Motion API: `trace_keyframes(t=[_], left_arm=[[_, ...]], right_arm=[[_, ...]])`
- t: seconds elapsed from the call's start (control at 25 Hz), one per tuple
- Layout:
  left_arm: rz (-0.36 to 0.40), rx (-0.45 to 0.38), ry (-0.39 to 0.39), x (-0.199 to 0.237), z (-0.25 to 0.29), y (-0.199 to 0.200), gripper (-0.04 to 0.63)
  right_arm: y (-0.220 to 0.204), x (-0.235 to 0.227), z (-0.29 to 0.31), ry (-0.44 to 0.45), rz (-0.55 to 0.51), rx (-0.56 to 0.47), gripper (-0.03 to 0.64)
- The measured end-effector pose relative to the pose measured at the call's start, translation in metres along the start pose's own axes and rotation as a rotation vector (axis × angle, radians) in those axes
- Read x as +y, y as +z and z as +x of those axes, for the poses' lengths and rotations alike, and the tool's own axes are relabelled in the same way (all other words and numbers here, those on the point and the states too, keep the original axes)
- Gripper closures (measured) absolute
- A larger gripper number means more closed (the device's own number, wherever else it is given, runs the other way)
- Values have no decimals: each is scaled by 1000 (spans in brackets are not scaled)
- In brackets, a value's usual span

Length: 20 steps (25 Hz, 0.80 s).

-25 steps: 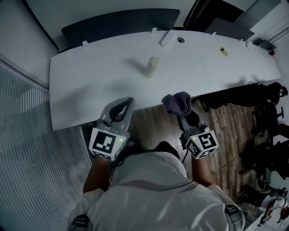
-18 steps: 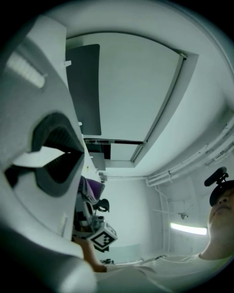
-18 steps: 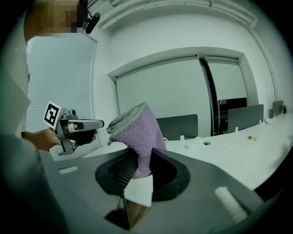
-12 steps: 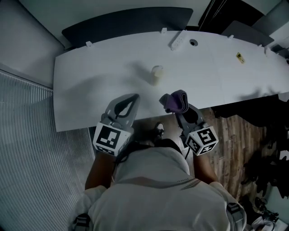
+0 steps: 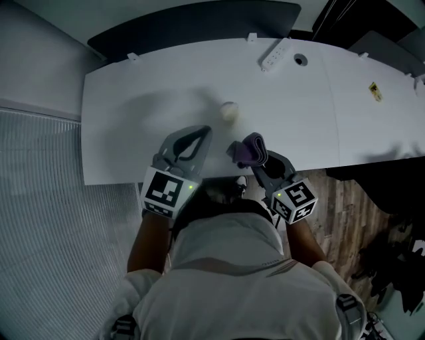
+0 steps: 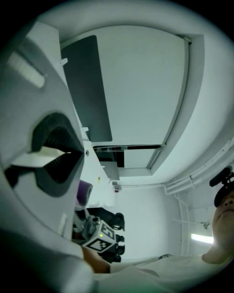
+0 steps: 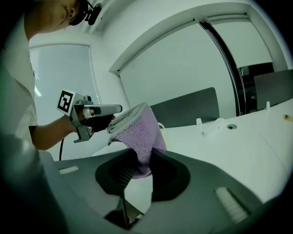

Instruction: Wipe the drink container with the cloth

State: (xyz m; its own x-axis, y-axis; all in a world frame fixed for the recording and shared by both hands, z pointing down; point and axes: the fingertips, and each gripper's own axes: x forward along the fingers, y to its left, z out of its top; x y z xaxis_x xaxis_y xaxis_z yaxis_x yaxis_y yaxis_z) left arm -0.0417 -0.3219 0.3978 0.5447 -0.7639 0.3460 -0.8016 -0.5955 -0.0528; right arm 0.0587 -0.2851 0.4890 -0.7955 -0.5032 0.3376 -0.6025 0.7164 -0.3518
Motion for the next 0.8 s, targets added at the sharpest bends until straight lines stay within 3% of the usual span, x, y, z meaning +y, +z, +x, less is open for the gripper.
trace_keyframes(t=[0.2,0.44,0.64,0.8], left_arm=[[19,94,-89,13,45,-16,542],[88,273,-202,12,87,-49,489],[117,317,-217,11,103,-64,489],[124,349,-218,11,109,-75,489]], right_arm=[[-28,5,35,58,43,113,532],[-82,24,83,176,154,386,532],[-89,29,121,234,272,387,532],[-83,21,143,213,363,328,532]])
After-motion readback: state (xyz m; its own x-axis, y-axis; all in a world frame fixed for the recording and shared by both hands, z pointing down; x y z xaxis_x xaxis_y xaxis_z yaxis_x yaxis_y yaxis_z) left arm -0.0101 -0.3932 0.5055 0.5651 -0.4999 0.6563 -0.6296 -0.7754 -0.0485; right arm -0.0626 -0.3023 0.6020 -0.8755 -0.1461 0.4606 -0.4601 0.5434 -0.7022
